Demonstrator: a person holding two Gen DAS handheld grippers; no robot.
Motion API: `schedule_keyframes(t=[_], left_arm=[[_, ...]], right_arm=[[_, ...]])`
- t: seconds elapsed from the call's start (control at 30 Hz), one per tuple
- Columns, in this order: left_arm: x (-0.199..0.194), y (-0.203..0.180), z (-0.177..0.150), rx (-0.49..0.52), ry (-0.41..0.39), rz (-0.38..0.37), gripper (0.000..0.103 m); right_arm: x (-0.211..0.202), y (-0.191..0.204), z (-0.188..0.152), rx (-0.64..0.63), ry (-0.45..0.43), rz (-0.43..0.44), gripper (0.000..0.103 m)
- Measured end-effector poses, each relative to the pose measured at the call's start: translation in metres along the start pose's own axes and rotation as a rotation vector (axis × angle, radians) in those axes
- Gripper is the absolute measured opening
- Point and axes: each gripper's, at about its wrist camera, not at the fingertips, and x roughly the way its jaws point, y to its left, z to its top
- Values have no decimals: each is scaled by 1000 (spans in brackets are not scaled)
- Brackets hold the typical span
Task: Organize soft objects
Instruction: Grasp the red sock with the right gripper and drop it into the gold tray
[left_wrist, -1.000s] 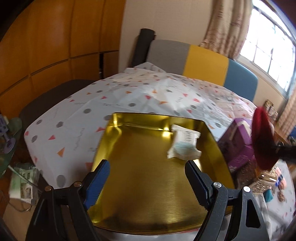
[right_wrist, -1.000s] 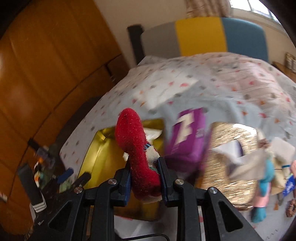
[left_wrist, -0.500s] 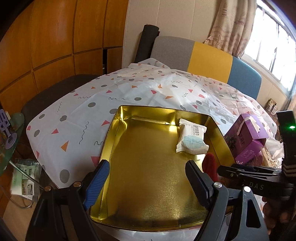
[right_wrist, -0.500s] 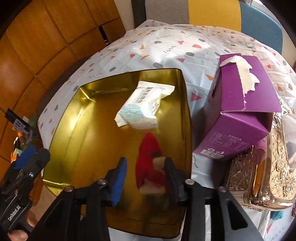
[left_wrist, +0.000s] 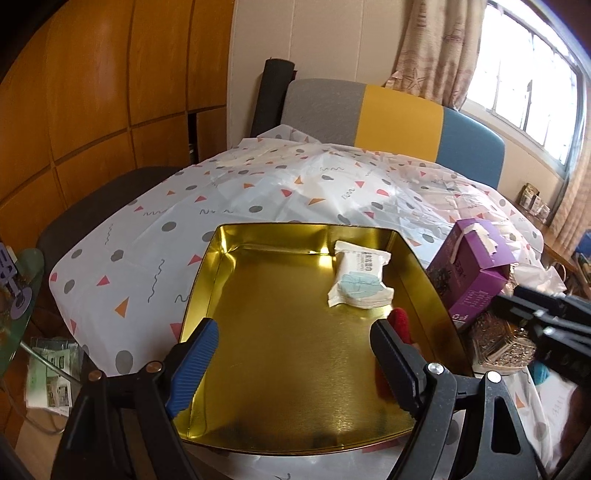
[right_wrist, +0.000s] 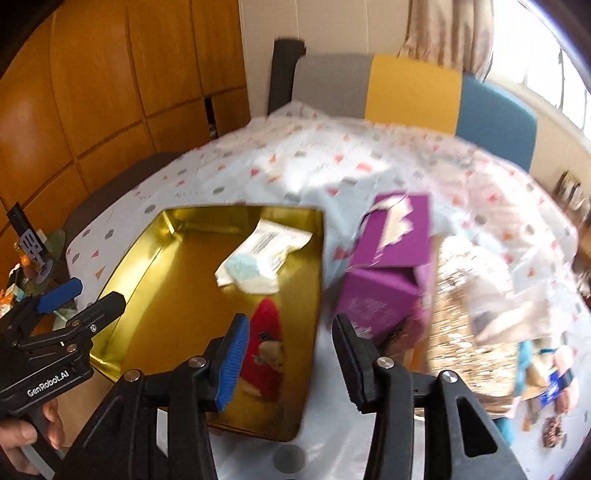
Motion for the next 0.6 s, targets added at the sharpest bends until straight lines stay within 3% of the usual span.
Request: schedule_keyframes(t=[0.3, 0.6], left_arm=[[-6, -21, -1, 59, 1, -24, 85], [-8, -53, -6, 144, 12, -56, 85]], right_arm=[[-53, -64, 2, 72, -138, -130, 47], [-81, -164, -13, 229, -153, -322, 48]])
